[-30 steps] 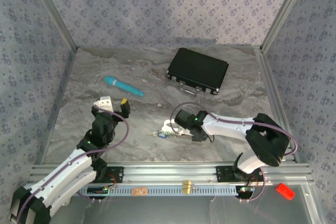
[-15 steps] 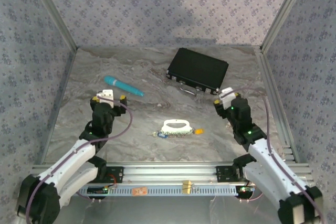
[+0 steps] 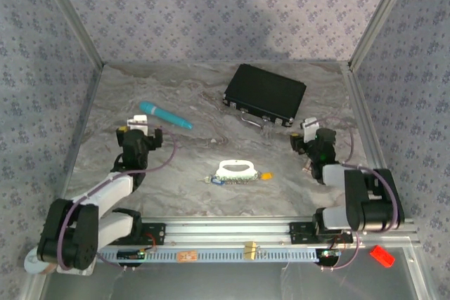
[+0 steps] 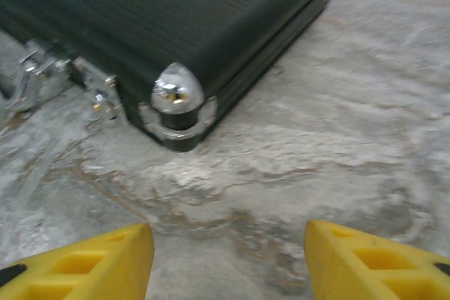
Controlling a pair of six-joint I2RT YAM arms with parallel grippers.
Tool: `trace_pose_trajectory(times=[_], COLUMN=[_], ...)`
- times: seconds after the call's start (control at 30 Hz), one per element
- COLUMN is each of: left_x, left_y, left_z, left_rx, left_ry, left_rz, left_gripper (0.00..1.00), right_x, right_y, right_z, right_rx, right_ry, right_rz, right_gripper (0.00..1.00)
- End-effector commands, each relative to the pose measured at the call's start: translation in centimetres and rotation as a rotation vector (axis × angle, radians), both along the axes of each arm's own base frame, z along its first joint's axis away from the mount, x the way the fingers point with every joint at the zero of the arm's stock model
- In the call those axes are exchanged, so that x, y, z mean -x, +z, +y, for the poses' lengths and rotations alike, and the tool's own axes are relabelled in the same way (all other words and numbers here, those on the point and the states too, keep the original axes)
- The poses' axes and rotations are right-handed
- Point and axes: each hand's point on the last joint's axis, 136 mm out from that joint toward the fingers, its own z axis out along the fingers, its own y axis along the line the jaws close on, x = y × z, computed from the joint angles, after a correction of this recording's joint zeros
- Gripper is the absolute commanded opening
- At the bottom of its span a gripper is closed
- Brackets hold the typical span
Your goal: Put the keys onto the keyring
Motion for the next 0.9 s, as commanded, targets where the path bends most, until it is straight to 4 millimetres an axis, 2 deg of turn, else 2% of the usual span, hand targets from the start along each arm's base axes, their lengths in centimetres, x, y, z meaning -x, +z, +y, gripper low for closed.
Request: trace_pose_trajectory(times=[0.0,0.07,0.1,0.17,0.27,0.33,0.43,0.47,0.53,0.57,0.87], left_x=[-0.9,-1.4,-1.8,-2.4,-3.3,-3.6,-4.1,-4.7,-5.4,-5.6,-5.5], left_y=[0.5,-0.2,-0.2,-0.4,-1.5,-1.8,-2.9,-3.1,-3.9,-3.7,-3.9], left_z=[-0.3,-0.3,-0.3,-0.8,-0.8,0.6,1.3,1.9,2.8,3.1,3.2], left_rx=[0.003,0.004,0.0,-0.025,-0.026,0.014,0.06,0.053,0.106,0.128,0.13], left_ry=[-0.038,-0.054,-0.056,-0.09,-0.124,-0.065,-0.068,-0.034,-0.004,-0.005,0.004], left_rz=[-0.073,-0.074,-0.086,-0.084,-0.076,-0.082,-0.092,-0.083,0.015,-0.009,0.013], left_gripper=[1.0,0.99,0.99,1.0,1.0,1.0,1.0,1.0,1.0,1.0,1.0], right_x=[-2.1,-2.7,-3.0,-3.1,-3.2,-3.3,-3.3,-3.3,-3.3,-3.3,-3.4], right_y=[3.2,2.4,1.6,1.6,1.6,1.7,1.6,1.6,1.6,1.6,1.6], right_z=[0.2,-1.5,-1.4,-2.2,-2.0,-2.0,-2.0,-2.0,-2.0,-2.0,-2.1], right_rx=[-0.081,-0.104,-0.11,-0.14,-0.128,-0.131,-0.126,-0.127,-0.124,-0.124,-0.122], right_ry=[0.044,-0.037,-0.029,-0.057,-0.052,-0.054,-0.056,-0.057,-0.059,-0.059,-0.067], right_rz=[-0.131,-0.111,-0.095,-0.082,-0.081,-0.09,-0.084,-0.088,-0.086,-0.088,-0.085], right_gripper=[0.67,0.7,0.7,0.7,0.71,0.72,0.74,0.77,0.9,0.98,0.99])
